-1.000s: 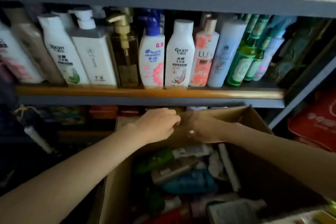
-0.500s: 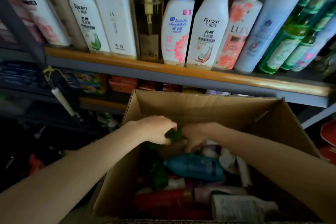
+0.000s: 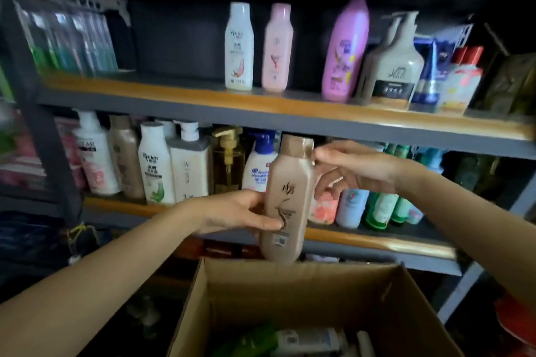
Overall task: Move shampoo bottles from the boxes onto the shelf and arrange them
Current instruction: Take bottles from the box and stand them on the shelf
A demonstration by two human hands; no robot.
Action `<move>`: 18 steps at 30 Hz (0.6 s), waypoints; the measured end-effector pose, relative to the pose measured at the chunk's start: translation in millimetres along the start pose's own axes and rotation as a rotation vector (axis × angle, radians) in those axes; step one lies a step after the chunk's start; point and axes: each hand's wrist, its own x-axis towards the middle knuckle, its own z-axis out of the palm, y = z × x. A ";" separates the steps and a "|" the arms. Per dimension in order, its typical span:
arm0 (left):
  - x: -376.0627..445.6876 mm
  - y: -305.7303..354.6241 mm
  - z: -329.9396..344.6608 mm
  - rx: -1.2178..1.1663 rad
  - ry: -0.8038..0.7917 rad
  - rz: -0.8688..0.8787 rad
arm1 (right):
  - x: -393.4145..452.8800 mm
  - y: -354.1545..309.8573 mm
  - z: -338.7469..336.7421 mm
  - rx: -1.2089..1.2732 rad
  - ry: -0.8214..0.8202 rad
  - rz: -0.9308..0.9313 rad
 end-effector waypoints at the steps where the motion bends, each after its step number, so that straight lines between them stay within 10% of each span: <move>1: -1.3 11.8 -5.2 -0.015 0.040 0.045 | -1.5 -2.3 2.7 -0.030 0.011 0.004; 18: 13.0 116.7 -73.0 0.188 0.905 0.535 | 41.0 -68.2 -30.7 -0.550 0.914 -0.519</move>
